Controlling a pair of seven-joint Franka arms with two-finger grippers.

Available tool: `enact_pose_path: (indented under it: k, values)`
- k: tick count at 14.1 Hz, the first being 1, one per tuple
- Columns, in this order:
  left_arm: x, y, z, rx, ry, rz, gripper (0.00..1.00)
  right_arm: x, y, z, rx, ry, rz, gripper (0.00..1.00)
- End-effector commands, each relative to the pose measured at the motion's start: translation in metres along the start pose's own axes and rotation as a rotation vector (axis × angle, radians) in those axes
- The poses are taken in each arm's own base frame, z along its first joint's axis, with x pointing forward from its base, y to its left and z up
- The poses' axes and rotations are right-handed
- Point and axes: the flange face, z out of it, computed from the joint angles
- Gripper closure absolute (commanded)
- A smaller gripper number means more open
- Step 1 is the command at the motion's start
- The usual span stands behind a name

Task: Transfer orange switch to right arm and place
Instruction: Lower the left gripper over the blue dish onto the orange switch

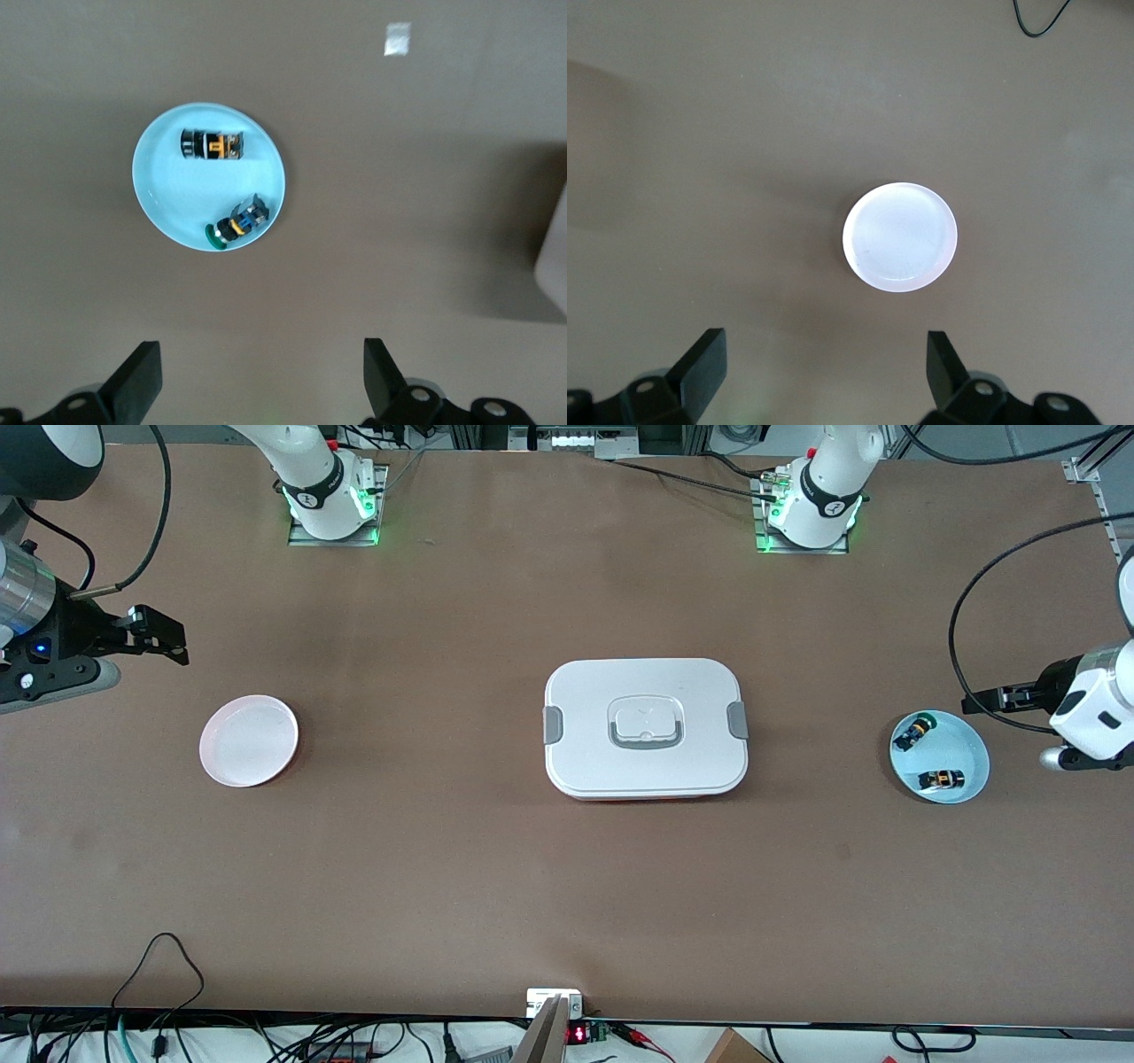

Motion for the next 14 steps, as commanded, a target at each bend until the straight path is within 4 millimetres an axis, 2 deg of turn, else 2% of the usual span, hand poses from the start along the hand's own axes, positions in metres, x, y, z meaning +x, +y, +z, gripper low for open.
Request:
enact_pose_path:
  k: [1, 6, 9, 11, 14]
  values:
    - [0.019, -0.001, 0.04, -0.015, -0.028, 0.024, 0.0, -0.002, 0.001, -0.005, -0.001, 0.01, 0.016, 0.0]
    - [0.036, -0.035, 0.1, -0.011, 0.135, 0.088, 0.0, -0.002, 0.001, -0.004, 0.0, 0.008, 0.016, 0.0]
    - [0.043, -0.045, 0.138, -0.002, 0.224, 0.072, 0.0, -0.001, 0.0, -0.004, 0.009, 0.01, 0.015, 0.0]
    - [0.05, -0.058, 0.159, 0.002, 0.255, 0.064, 0.0, -0.002, 0.001, -0.005, 0.008, 0.012, 0.017, 0.0]
    - [0.064, -0.068, 0.187, 0.012, 0.323, 0.058, 0.0, -0.002, 0.001, -0.005, 0.008, 0.012, 0.017, 0.0]
